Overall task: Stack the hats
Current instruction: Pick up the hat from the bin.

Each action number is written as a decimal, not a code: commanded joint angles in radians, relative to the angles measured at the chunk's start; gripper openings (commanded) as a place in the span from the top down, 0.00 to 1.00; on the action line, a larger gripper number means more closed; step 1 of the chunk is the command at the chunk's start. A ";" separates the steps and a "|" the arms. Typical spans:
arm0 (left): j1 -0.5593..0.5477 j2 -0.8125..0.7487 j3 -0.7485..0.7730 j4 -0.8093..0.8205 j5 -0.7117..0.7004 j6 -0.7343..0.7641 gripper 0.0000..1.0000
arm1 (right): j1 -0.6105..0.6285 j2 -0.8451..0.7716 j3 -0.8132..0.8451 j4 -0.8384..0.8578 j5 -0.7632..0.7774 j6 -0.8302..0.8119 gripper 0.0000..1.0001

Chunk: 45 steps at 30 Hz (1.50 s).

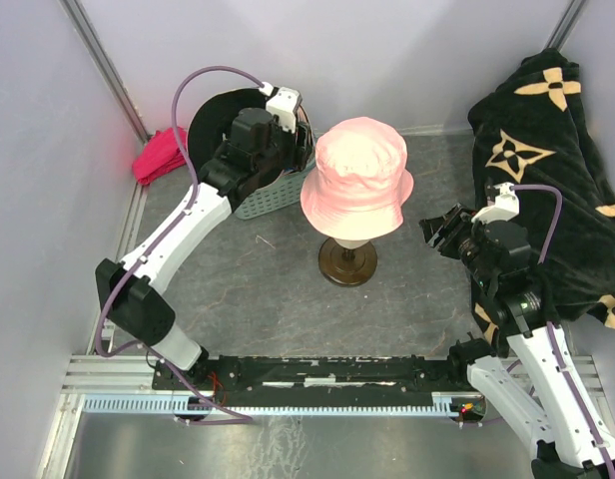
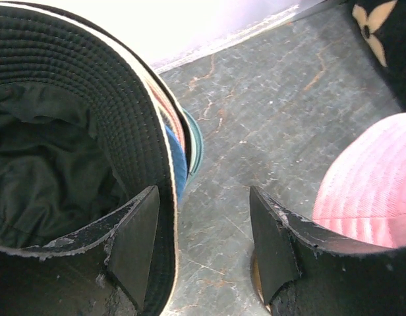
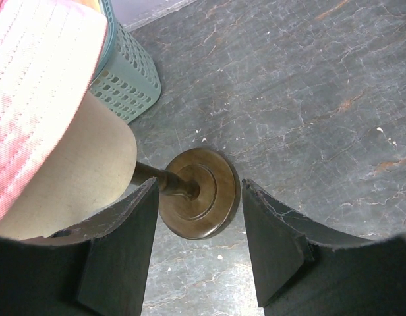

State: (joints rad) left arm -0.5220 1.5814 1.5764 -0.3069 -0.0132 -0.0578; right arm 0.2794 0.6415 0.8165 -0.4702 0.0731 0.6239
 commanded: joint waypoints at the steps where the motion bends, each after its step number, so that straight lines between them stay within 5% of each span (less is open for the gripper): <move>1: -0.016 0.008 0.049 -0.005 -0.140 0.098 0.36 | -0.004 -0.001 0.047 0.039 0.020 -0.021 0.38; 14: -0.050 0.053 0.060 -0.023 -0.301 0.140 0.40 | -0.003 0.016 0.045 0.059 0.016 -0.027 0.38; 24: -0.050 0.040 0.038 0.027 -0.366 0.144 0.54 | -0.003 0.023 0.040 0.072 0.017 -0.032 0.38; 37: -0.047 0.068 0.044 0.015 -0.374 0.131 0.52 | 0.001 0.030 0.043 0.079 0.022 -0.036 0.38; 41: -0.039 0.087 0.056 0.008 -0.357 0.114 0.63 | 0.002 0.030 0.049 0.077 0.024 -0.040 0.38; 44: -0.031 0.087 0.064 0.018 -0.358 0.097 0.95 | 0.004 0.030 0.053 0.076 0.025 -0.044 0.38; 45: -0.027 0.084 0.065 0.024 -0.358 0.092 0.97 | 0.004 0.030 0.056 0.075 0.026 -0.045 0.38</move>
State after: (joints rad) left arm -0.5652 1.6691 1.5944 -0.3267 -0.3649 0.0299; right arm 0.2798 0.6750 0.8173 -0.4263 0.0811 0.6022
